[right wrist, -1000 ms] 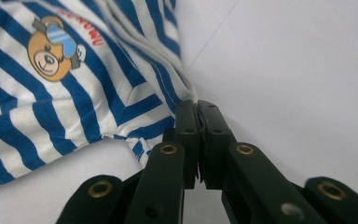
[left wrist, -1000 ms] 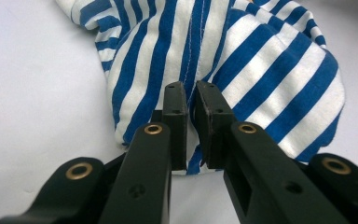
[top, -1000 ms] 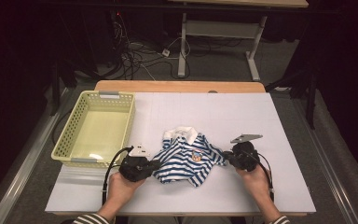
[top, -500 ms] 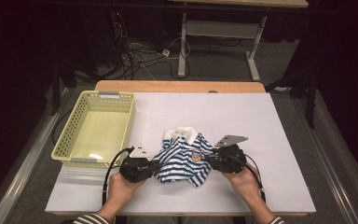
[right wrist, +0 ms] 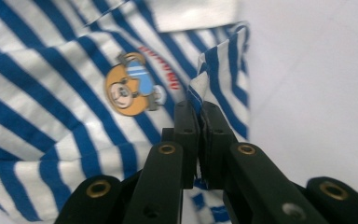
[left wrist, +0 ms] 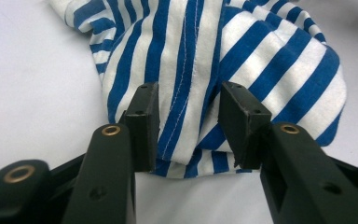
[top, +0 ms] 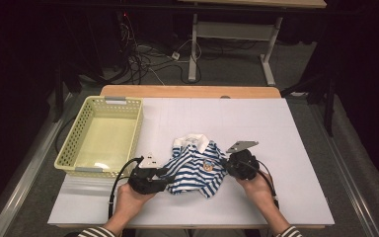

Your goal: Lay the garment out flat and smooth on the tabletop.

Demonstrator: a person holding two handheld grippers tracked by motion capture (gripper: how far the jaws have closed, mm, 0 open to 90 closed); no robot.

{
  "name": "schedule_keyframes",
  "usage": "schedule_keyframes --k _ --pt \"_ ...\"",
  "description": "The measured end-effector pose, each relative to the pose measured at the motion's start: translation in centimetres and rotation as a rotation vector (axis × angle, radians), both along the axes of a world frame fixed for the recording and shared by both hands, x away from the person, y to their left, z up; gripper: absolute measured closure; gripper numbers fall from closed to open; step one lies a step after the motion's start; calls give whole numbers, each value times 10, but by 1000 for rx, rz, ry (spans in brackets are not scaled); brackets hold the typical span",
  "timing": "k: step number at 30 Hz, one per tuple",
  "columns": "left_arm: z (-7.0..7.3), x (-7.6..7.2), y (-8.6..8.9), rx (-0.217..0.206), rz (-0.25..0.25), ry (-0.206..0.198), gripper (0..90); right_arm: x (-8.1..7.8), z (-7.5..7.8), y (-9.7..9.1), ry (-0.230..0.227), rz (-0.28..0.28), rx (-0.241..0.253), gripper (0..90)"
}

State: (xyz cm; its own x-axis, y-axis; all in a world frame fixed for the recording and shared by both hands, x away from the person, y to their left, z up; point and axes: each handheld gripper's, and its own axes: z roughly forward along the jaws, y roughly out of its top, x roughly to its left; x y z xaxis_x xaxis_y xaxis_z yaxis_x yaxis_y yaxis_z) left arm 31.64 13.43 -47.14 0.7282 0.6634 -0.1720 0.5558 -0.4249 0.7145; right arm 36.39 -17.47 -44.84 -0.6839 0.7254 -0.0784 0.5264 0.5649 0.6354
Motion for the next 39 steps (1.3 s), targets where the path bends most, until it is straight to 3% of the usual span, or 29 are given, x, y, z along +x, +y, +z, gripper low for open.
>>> schedule_keyframes --k 7,11,15,19,22,24,27,32,34,36,39 --pt "0 0 0 4 2 -3 563 15 7 -42 -4 -156 70 869" --pt "-1 0 0 5 7 -3 552 25 0 -65 34 -238 84 864" --pt "0 0 0 4 9 -7 551 29 -8 -69 68 -271 81 780" --pt "1 0 1 1 8 -12 551 18 7 -65 -11 -262 105 685" --pt "1 0 1 0 9 -14 551 6 18 -60 -42 -212 130 674" --pt "1 0 1 -5 9 -20 551 0 16 -53 -16 -170 129 665" --pt "4 -1 0 -19 12 -33 551 -3 3 -39 35 -121 84 643" --pt "13 0 -8 -48 3 -57 544 1 -14 -20 101 -95 27 596" --pt "14 2 -12 -46 -1 -59 545 2 -18 -15 106 -87 16 596" --pt "14 5 -15 -46 2 -60 544 1 -18 -13 110 -76 13 650" --pt "16 10 -18 -66 12 -69 544 -2 -19 -10 125 -42 26 839"
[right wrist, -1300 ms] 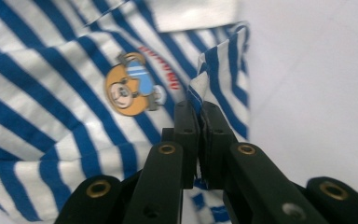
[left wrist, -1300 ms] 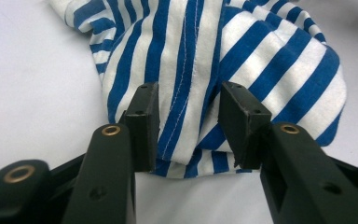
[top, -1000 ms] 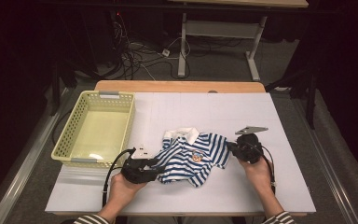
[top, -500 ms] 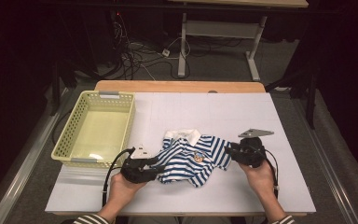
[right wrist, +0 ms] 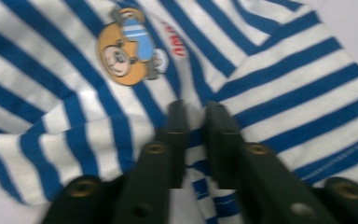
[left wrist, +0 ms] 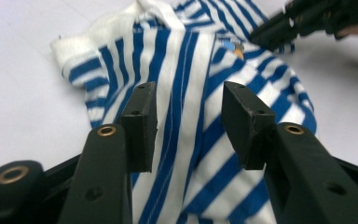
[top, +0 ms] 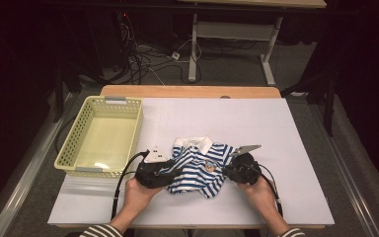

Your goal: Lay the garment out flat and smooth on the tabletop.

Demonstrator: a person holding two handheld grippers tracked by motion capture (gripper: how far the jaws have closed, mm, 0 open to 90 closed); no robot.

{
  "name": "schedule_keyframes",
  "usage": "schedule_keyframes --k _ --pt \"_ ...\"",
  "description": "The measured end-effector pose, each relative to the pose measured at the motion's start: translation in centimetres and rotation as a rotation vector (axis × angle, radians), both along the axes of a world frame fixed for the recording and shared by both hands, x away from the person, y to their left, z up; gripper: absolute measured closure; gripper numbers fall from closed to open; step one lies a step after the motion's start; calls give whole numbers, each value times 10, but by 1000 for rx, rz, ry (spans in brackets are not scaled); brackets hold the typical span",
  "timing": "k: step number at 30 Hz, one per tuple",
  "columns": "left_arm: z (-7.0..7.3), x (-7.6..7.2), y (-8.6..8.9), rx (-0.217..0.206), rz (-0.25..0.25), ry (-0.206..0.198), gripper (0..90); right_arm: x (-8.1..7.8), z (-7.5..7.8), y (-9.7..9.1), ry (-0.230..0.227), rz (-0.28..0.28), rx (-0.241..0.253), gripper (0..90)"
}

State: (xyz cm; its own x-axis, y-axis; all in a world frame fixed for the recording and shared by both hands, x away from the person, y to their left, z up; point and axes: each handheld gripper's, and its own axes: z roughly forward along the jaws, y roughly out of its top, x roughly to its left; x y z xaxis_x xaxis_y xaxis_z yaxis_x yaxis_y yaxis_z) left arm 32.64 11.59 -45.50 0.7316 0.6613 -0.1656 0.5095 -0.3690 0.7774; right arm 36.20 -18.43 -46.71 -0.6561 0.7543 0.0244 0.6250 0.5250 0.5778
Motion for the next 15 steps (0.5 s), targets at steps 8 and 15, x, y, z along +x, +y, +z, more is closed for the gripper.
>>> schedule_keyframes --k 8,15 --pt "3 7 -10 1 -12 -3 557 2 3 1 -11 30 -40 883" --pt "-1 15 -10 2 -15 34 741 4 12 -16 -48 -8 -39 883"
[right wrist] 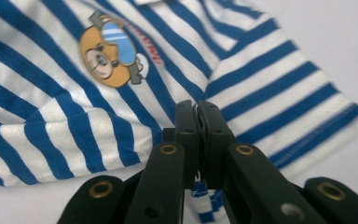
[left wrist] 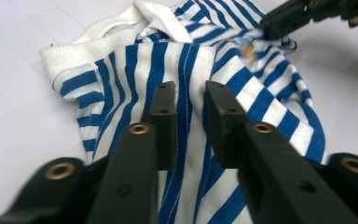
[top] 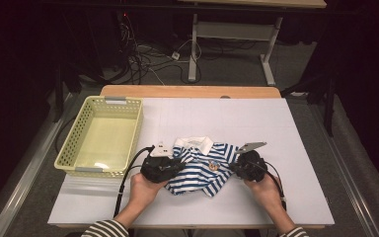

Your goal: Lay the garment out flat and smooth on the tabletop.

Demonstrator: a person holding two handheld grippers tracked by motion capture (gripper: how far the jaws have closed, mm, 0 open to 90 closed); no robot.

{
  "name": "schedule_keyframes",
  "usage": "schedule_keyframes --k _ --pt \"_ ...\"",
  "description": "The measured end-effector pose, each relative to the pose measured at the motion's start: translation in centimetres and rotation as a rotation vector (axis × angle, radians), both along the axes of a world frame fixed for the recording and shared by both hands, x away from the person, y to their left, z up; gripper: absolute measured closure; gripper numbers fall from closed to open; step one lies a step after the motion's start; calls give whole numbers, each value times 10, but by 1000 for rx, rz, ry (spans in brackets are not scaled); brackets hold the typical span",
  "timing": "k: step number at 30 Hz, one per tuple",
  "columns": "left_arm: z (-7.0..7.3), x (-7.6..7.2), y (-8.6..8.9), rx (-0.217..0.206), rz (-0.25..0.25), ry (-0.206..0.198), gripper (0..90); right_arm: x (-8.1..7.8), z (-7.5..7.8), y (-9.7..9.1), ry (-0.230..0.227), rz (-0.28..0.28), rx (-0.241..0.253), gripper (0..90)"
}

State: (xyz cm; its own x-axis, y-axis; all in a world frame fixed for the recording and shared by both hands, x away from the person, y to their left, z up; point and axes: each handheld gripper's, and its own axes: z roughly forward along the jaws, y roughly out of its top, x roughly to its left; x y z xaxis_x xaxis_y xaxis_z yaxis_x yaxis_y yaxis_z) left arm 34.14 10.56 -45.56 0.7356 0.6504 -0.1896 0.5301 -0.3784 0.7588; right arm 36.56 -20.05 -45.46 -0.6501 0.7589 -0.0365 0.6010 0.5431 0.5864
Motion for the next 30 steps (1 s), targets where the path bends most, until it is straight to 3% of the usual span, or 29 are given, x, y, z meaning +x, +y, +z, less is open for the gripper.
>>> schedule_keyframes --k 6,12,14,20,23,25,27,30 --pt "4 2 4 8 3 9 845 6 5 -19 -13 -51 10 882" --pt "10 1 15 -15 29 2 858 11 5 -33 -9 -85 9 881" --pt "10 -1 12 -17 11 -6 851 11 5 -35 -6 -86 21 881" --pt "10 -10 -16 32 -98 -8 675 12 -3 -24 11 -66 -33 877" --pt "5 -9 -24 70 -99 -2 574 12 -5 -22 13 -67 -35 873" --pt "1 -7 -26 84 -93 8 568 13 -5 -23 16 -70 -23 870" --pt "0 -5 -26 87 -92 18 600 14 -6 -24 24 -73 -12 867" --pt "-1 -3 -25 90 -97 33 763 14 -6 -25 29 -76 -4 863"
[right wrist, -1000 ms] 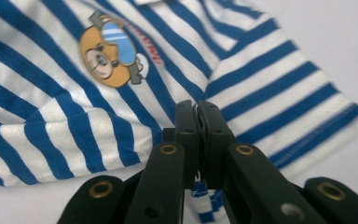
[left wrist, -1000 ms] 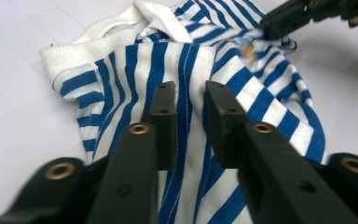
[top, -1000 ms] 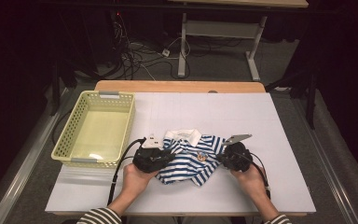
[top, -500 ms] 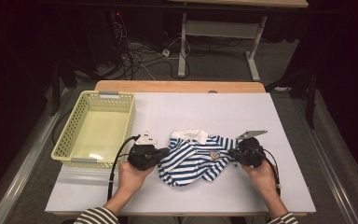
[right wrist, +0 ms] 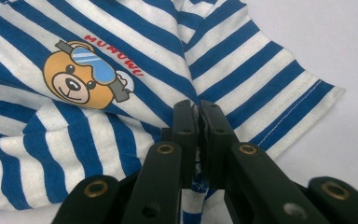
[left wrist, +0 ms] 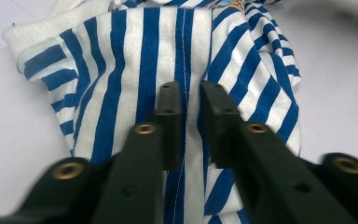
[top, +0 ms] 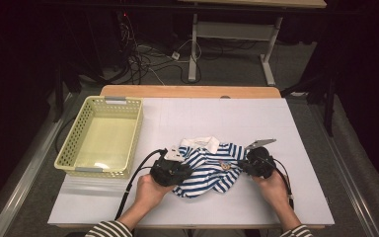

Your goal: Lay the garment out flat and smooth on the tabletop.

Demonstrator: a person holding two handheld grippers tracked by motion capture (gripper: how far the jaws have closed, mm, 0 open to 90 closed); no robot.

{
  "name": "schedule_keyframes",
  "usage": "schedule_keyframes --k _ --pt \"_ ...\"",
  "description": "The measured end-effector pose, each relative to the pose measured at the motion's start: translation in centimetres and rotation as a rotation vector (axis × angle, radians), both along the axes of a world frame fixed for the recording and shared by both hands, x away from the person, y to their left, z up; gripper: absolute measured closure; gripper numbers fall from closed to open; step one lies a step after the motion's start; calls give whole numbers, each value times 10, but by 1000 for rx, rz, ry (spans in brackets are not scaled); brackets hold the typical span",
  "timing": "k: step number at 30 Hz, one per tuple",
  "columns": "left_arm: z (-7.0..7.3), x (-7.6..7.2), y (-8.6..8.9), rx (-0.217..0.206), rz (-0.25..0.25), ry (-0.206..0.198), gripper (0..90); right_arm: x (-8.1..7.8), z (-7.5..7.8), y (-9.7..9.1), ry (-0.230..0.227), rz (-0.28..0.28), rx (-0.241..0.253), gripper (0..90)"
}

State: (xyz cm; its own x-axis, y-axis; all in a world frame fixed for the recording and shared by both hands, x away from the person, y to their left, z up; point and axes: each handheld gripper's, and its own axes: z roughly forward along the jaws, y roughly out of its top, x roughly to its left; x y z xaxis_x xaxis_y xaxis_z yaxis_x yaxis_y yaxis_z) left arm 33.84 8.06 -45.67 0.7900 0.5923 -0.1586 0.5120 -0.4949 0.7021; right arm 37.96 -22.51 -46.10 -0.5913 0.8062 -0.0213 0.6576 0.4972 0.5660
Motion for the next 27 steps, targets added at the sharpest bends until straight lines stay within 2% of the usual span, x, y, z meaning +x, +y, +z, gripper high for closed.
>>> schedule_keyframes --k 2,6,9,15,21,25,27 --pt "1 0 1 5 -4 5 843 0 0 0 -2 -1 -2 860" --pt "11 0 13 -29 25 -15 860 0 -1 -1 2 0 7 857" --pt "21 -1 30 -74 76 -29 860 0 -1 -1 2 3 7 855" --pt "31 -10 66 -107 188 -42 859 2 0 -1 10 8 9 850" --pt "25 -17 89 -71 268 -24 858 5 1 0 19 13 5 847" --pt "17 -20 89 -31 281 -11 847 6 1 0 24 15 11 843" --pt "16 -21 87 -25 279 -14 799 6 1 0 25 14 12 841"
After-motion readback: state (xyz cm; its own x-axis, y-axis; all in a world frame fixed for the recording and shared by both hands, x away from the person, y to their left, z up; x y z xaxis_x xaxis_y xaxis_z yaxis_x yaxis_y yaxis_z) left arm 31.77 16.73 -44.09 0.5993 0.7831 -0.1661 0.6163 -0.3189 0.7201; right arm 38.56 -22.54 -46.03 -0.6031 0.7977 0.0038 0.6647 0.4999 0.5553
